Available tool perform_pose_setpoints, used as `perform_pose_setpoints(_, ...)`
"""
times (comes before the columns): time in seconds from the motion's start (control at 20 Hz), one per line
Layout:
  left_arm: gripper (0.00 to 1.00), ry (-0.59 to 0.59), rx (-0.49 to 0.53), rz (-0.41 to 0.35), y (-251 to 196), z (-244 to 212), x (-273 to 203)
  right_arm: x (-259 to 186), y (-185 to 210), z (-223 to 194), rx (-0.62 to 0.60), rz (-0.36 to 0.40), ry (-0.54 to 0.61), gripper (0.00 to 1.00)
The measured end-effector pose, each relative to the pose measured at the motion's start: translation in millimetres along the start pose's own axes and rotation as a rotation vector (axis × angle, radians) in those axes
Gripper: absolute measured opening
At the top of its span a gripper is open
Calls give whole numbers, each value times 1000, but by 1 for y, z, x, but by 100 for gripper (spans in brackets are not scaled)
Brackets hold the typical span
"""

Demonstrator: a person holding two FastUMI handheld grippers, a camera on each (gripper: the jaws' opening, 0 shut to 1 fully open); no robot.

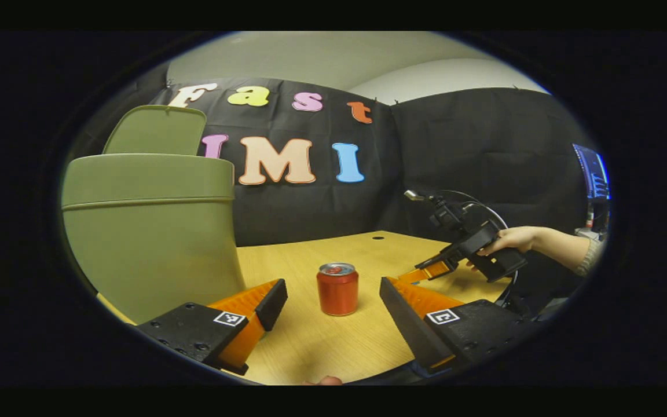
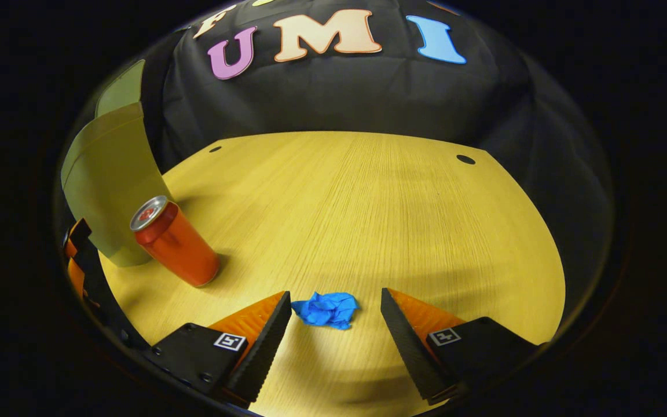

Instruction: Press the lid of the desktop garbage bin to open it, pick up the crumpled paper on the desktop and throw it into the bin, then pick up the pop can on the desktop and drop it into the bin, and finally close the garbage bin lid.

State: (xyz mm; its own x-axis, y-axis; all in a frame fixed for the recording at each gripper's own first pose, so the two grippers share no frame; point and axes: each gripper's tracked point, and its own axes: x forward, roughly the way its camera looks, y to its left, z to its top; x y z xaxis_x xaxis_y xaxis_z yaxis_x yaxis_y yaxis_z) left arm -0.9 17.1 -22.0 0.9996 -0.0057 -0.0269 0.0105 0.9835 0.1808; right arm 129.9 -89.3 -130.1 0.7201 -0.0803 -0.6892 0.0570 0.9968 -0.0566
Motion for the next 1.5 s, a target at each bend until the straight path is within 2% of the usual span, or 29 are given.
perform_pose_setpoints(0.05, 97, -4, 1, 4, 2, 2, 0, 2, -1, -1, -8, -7, 16, 94)
perform_pose_setpoints(0.1, 97, -5, 0, 5, 2, 2, -1, 4, 0, -4, -8, -13, 27, 98)
perform_pose_setpoints(0.15, 97, -8, -2, 5, 3, 3, -1, 6, 0, -5, -7, -14, 36, 94)
perform_pose_setpoints(0.2, 97, -8, -2, 6, 3, 4, -2, 7, -2, -6, -5, -16, 41, 99)
perform_pose_setpoints(0.3, 97, -9, 1, 11, 4, 4, -2, 10, -4, -7, -4, -16, 50, 95)
perform_pose_setpoints(0.35, 100, -9, 2, 13, 5, 5, -2, 10, -3, -5, -4, -13, 49, 89)
perform_pose_setpoints(0.4, 100, -8, 0, 16, 6, 4, -1, 10, -2, -5, -7, -14, 46, 79)
perform_pose_setpoints(0.45, 97, -7, -3, 16, 6, 4, -1, 10, 0, -5, -12, -10, 46, 73)
perform_pose_setpoints(0.5, 97, -5, -7, 16, 6, 3, -2, 11, 1, -6, -16, -10, 43, 58)
perform_pose_setpoints(0.6, 97, 1, -16, 14, 7, 1, -1, 11, 3, -5, -38, -20, 33, 36)
perform_pose_setpoints(0.65, 97, 4, -19, 16, 7, 1, -1, 10, 3, -2, -44, -27, 20, 32)
perform_pose_setpoints(0.7, 97, 5, -21, 19, 8, 1, -1, 9, 5, -3, -42, -18, 24, 24)
perform_pose_setpoints(0.75, 97, 7, -24, 20, 9, 0, 0, 7, 9, -4, -38, -4, 25, 21)
perform_pose_setpoints(1.0, 97, -1, -30, 12, 5, 4, -3, -12, 16, 10, -60, 2, -8, 18)
perform_pose_setpoints(1.05, 100, -3, -27, 12, 5, 5, -3, -19, 18, 18, -67, 2, -25, 18)
perform_pose_setpoints(1.1, 97, -4, -25, 12, 4, 5, -4, -26, 22, 26, -77, 7, -44, 18)
perform_pose_setpoints(1.25, 97, -1, -32, 2, -1, 6, -5, -52, 44, 57, -87, 77, -98, 18)
perform_pose_setpoints(1.3, 100, -3, -32, -5, -4, 7, -6, -60, 51, 67, -89, 94, -123, 18)
perform_pose_setpoints(1.35, 97, -2, -30, -10, -6, 8, -6, -69, 58, 81, -98, 106, -149, 18)
perform_pose_setpoints(1.5, 97, -2, -31, -13, -8, 9, -7, -97, 81, 123, -120, 151, -253, 18)
